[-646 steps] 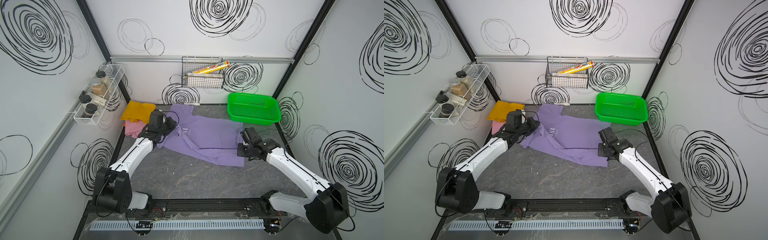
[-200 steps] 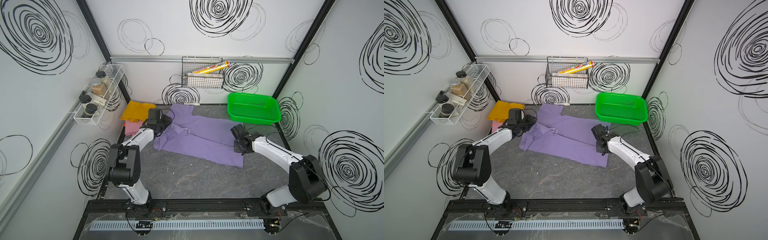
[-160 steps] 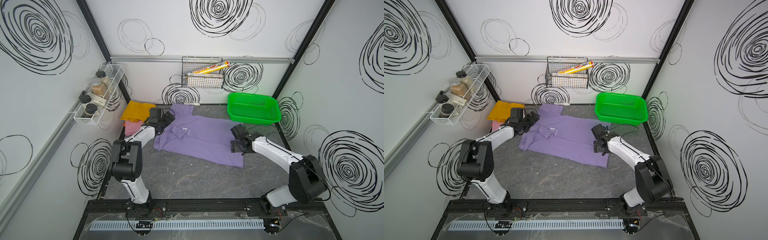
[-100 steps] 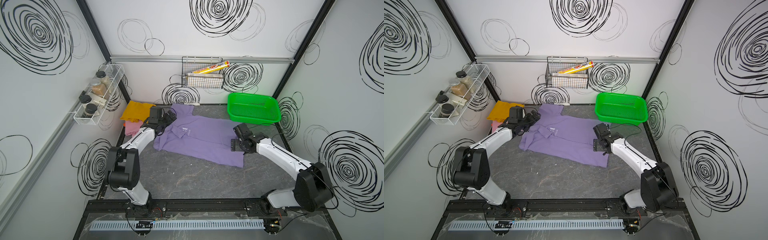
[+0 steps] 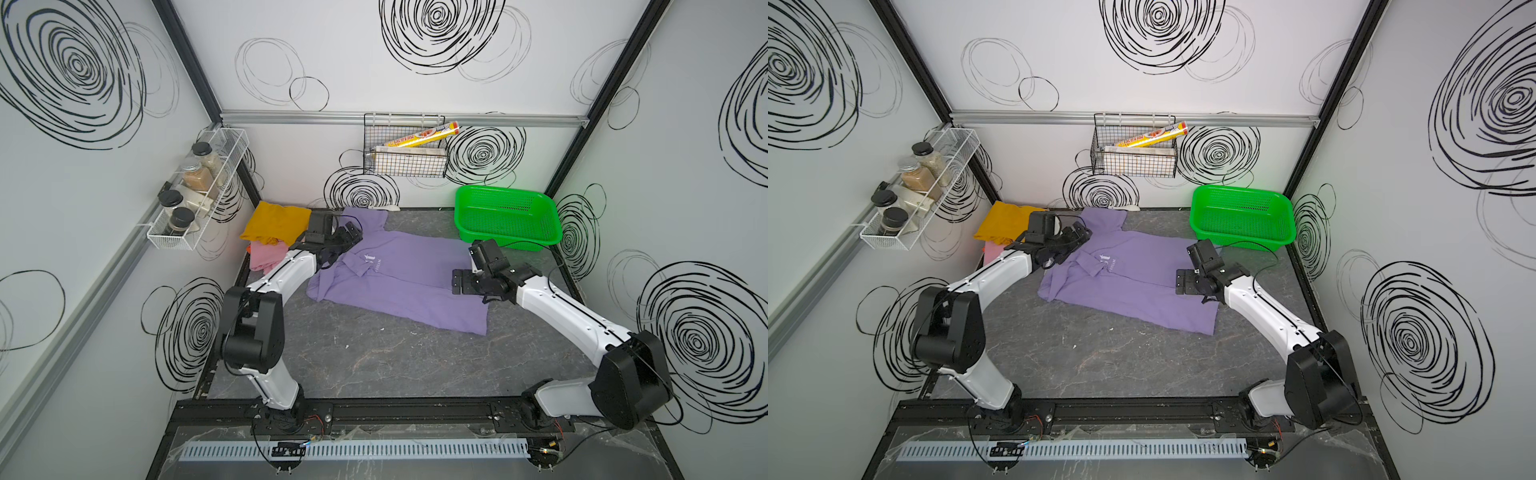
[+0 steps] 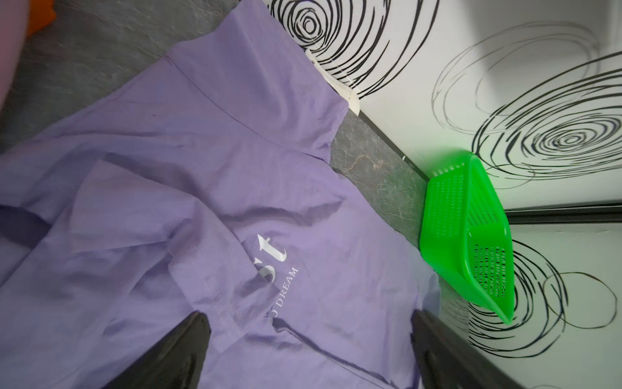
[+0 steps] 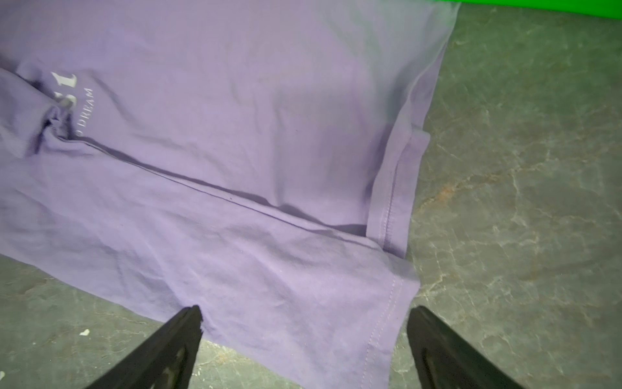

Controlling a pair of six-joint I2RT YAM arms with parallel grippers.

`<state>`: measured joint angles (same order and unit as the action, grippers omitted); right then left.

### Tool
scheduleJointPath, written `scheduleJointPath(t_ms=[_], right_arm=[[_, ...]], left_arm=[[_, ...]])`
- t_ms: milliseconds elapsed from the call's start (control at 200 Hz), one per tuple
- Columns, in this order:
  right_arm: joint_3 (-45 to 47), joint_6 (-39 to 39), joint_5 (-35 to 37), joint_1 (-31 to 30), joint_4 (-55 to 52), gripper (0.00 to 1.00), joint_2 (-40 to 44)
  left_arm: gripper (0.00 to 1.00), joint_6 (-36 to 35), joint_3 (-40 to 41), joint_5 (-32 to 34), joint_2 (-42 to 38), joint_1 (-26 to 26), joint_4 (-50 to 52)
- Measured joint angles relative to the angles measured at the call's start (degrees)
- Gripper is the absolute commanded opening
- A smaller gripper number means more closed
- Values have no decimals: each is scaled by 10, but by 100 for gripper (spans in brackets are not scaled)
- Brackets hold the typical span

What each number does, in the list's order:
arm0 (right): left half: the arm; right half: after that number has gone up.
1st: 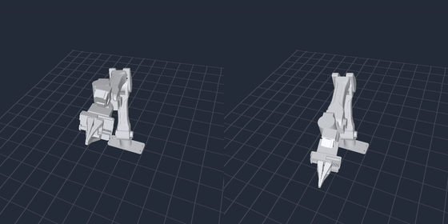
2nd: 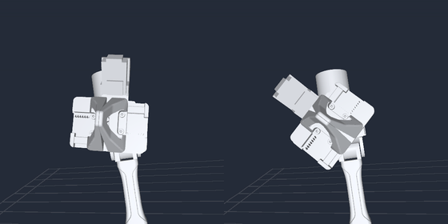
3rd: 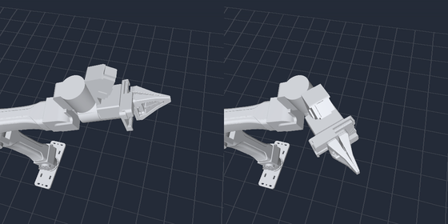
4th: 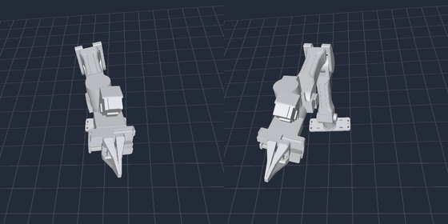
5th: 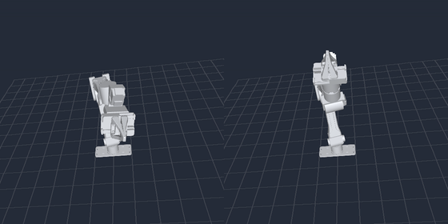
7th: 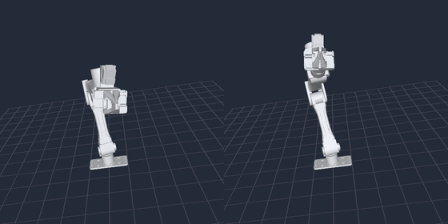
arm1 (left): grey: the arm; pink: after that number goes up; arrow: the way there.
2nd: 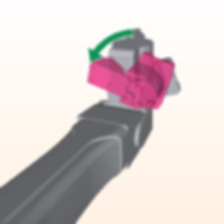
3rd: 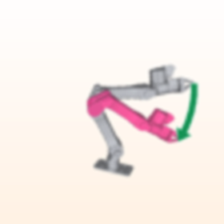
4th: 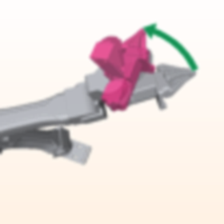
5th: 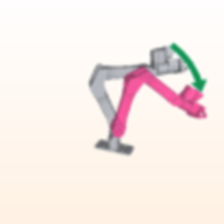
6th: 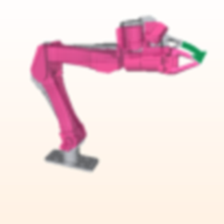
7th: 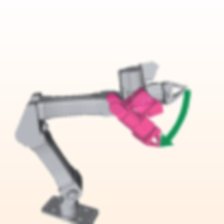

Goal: Fold and stack t-shirts
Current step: Move the T-shirt to the center of the board.

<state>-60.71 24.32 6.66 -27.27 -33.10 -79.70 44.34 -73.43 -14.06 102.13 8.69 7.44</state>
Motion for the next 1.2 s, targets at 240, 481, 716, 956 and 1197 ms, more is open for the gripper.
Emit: scheduleJointPath(t_ms=[240,481,716,956,1197], right_arm=[[-41,-19,-104,0,36,100,-89],[-34,-19,-176,0,48,100,-163],[-33,-20,-205,0,48,100,-170],[-18,-28,-213,-3,33,100,-174],[31,-26,-227,-9,13,100,-174]], left_arm=[[99,-9,-59,0,88,34,16],[99,-18,-2,0,95,56,15],[99,-29,47,8,97,63,-13],[99,-41,87,31,85,75,-72],[99,-42,163,39,39,91,-111]])
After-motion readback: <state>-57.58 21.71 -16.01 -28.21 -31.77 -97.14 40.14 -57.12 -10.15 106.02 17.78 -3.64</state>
